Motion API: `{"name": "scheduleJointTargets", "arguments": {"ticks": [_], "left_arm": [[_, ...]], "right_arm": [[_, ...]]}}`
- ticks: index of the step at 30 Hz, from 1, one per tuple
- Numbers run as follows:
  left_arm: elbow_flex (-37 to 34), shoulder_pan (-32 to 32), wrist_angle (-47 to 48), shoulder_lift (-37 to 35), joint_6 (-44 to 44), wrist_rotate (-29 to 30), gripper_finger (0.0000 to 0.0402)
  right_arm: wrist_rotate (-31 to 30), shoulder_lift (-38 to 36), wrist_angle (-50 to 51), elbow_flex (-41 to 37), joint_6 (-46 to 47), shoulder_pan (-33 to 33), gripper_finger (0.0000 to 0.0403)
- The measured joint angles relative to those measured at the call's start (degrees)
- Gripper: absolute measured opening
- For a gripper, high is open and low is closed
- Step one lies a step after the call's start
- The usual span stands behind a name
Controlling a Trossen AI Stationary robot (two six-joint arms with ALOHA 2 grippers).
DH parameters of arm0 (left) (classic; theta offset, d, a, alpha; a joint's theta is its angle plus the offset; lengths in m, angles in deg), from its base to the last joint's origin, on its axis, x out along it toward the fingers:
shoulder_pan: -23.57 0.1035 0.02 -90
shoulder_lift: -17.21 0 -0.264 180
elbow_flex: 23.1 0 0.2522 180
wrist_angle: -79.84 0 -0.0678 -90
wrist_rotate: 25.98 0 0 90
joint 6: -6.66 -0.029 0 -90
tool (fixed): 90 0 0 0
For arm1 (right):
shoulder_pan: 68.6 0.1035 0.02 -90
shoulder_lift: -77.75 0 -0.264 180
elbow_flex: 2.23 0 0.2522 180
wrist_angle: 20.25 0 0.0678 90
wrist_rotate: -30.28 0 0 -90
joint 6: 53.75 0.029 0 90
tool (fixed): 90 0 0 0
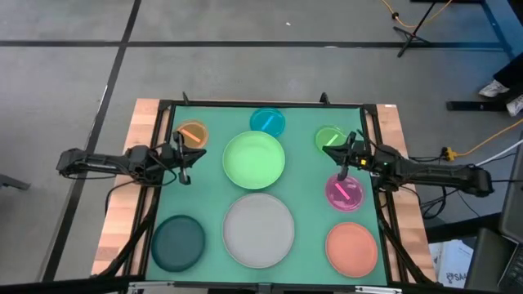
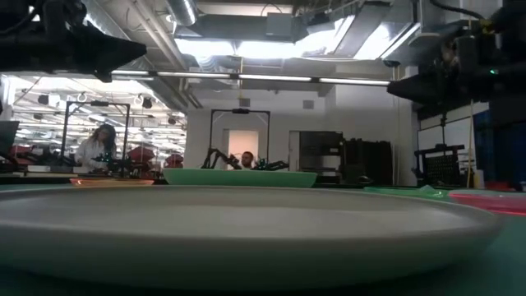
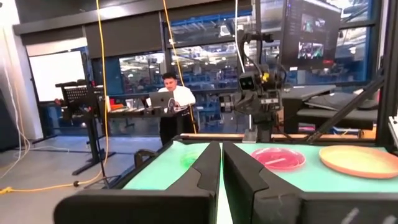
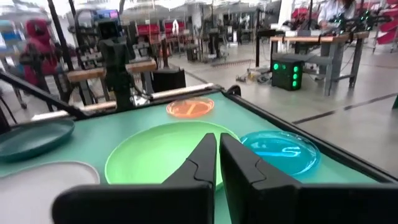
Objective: Stack plastic plates
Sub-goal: Stack the green plate on the gray plate
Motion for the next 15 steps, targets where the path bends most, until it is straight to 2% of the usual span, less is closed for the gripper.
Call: {"name": "scheduleJointTargets", "arguments": {"ticks": [7, 11, 15], "left_arm": [[0.00, 1.40, -5.75, 5.81, -4.66, -1.05, 0.0011], [0.00, 2.32, -8.90, 8.24, -7.04, -6.37, 0.0011], [0.00, 3.15, -9.82, 10.03, -7.16, -7.39, 0.0011]], "right_arm": [[0.54, 12.71, -1.67, 6.68, -4.02, 0.00, 0.0017], [4.34, 18.21, -1.64, 9.52, -4.04, 0.00, 0.0017], [7.22, 23.55, -1.76, 11.58, -3.77, 0.09, 0.0017]]}}
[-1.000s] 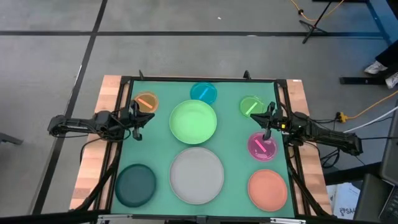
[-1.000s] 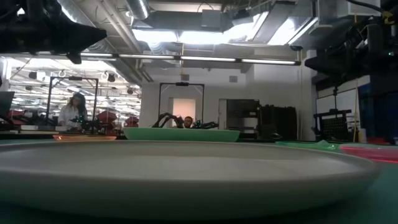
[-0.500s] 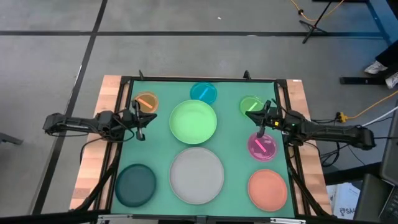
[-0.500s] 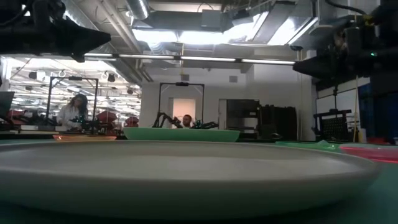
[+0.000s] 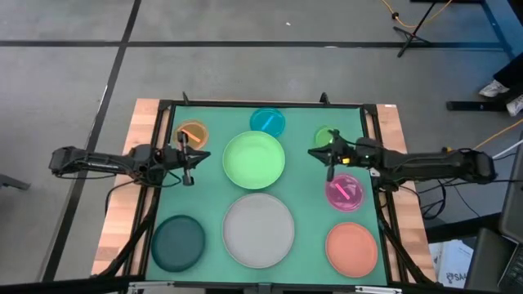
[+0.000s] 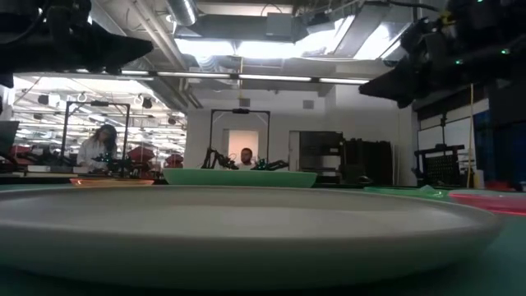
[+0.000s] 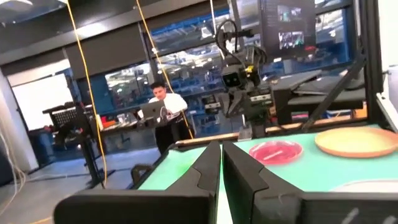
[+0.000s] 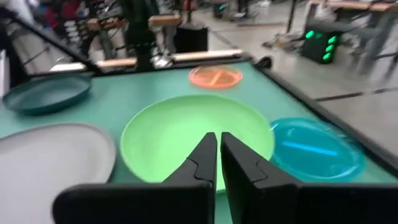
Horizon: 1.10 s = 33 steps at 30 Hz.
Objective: Stack plastic plates
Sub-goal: Stack the green plate on the gray plate
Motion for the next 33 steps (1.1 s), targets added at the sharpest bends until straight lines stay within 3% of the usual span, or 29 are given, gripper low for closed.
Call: {"name": "scheduleJointTargets", "arguments": {"ticks": [12, 21, 25, 28, 33], "left_arm": [[0.00, 0.50, -1.51, 9.87, 3.13, -3.23, 0.0011], [0.00, 0.50, -3.08, 13.45, 6.32, -3.19, 0.0012], [0.00, 0.50, -3.04, 13.48, 9.30, -1.51, 0.0012], [0.00, 0.50, -3.02, 13.48, 10.16, 0.07, 0.0012], [0.00, 0.54, -2.97, 13.48, 10.64, 1.13, 0.0012]], "right_arm": [[7.40, 19.57, -0.32, 10.15, -1.23, 0.38, 0.0017], [6.49, 28.93, 4.35, 16.86, -4.41, 4.31, 0.0017], [1.09, 31.08, 4.57, 19.03, 0.70, 3.73, 0.0018], [-3.14, 33.11, 8.49, 21.76, 5.81, 2.69, 0.0040], [-7.75, 38.42, 15.71, 27.16, 10.08, 1.22, 0.0125]]}}
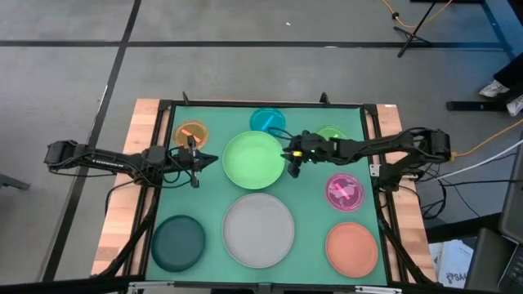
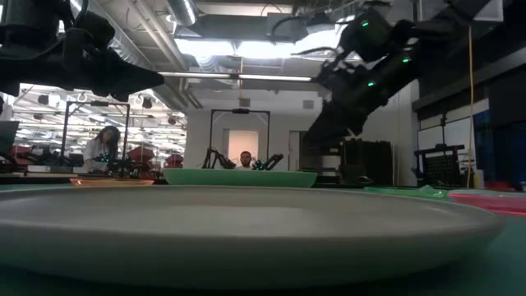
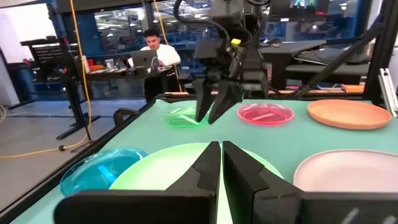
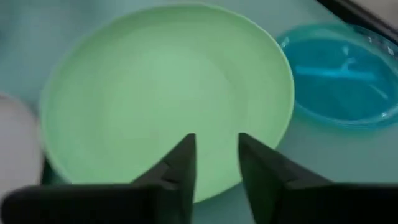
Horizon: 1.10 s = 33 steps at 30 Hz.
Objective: Stack plastic plates
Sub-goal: Stack the green plate on the gray plate
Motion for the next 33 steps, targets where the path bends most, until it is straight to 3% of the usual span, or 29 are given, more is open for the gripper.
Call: {"name": "scheduleJointTargets", "arguments": {"ticks": [5, 11, 17, 22, 33], "left_arm": [[0.00, 0.00, -0.07, 0.00, 0.94, 4.61, 0.0012], [0.00, 0.00, -1.33, 0.00, 1.10, 9.23, 0.0012], [0.00, -0.02, -1.75, 0.00, 1.06, 9.85, 0.0012], [0.00, 0.00, -2.41, 0.00, 1.06, 10.21, 0.0012], [0.00, 0.00, -2.51, 0.00, 1.10, 10.93, 0.0012]], "right_arm": [[-2.11, 5.27, 5.66, 5.61, 1.17, -2.79, 0.0196], [-2.33, 9.88, 10.61, 9.93, 3.81, -6.39, 0.0217], [4.44, 13.22, 9.66, 10.23, 3.98, -7.84, 0.0207], [4.66, 14.52, 8.73, 10.23, 3.56, -7.77, 0.0190], [4.50, 14.52, 8.69, 10.23, 3.56, -7.77, 0.0092]]}}
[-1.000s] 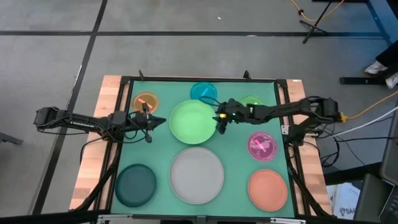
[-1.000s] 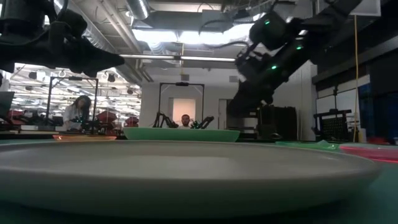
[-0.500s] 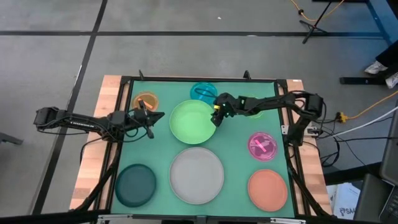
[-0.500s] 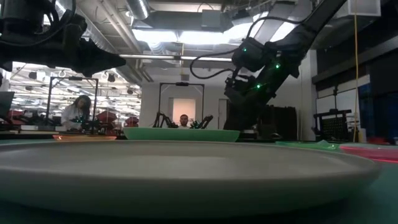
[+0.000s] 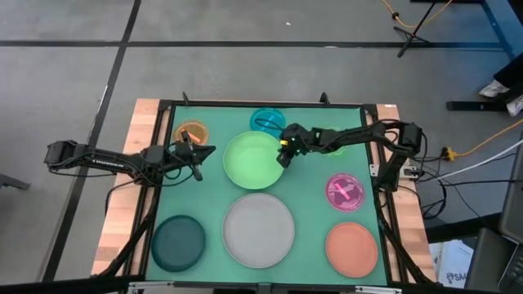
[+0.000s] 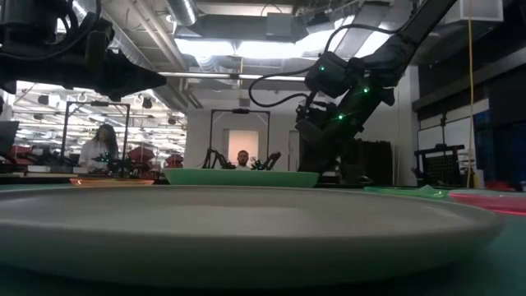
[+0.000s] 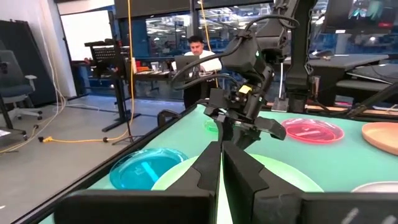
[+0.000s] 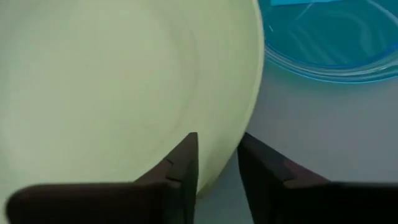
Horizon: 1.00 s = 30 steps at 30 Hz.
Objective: Stack plastic plates
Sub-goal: Stack the green plate on the gray plate
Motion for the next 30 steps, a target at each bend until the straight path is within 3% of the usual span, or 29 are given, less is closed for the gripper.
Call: {"name": "scheduleJointTargets", "arguments": {"ticks": [5, 12, 19, 30], "left_arm": [[0.00, 0.00, -0.46, 0.00, 0.70, 3.00, 0.0012], [0.00, 0.00, -0.39, 0.00, 5.18, 2.72, 0.0012], [0.00, 0.00, -0.17, 0.00, 5.51, 2.67, 0.0011], [0.00, -0.01, 0.19, 0.00, 5.53, 2.75, 0.0011]], "right_arm": [[-1.49, 0.00, 0.05, 0.00, -0.24, 0.00, 0.0055], [-5.45, 0.00, -0.19, -0.02, -0.26, 0.00, 0.0006], [-7.50, -0.04, -2.33, -0.04, -1.64, -0.02, 0.0003], [-3.41, -7.58, 0.30, -0.04, -4.71, -1.44, 0.0001]]}}
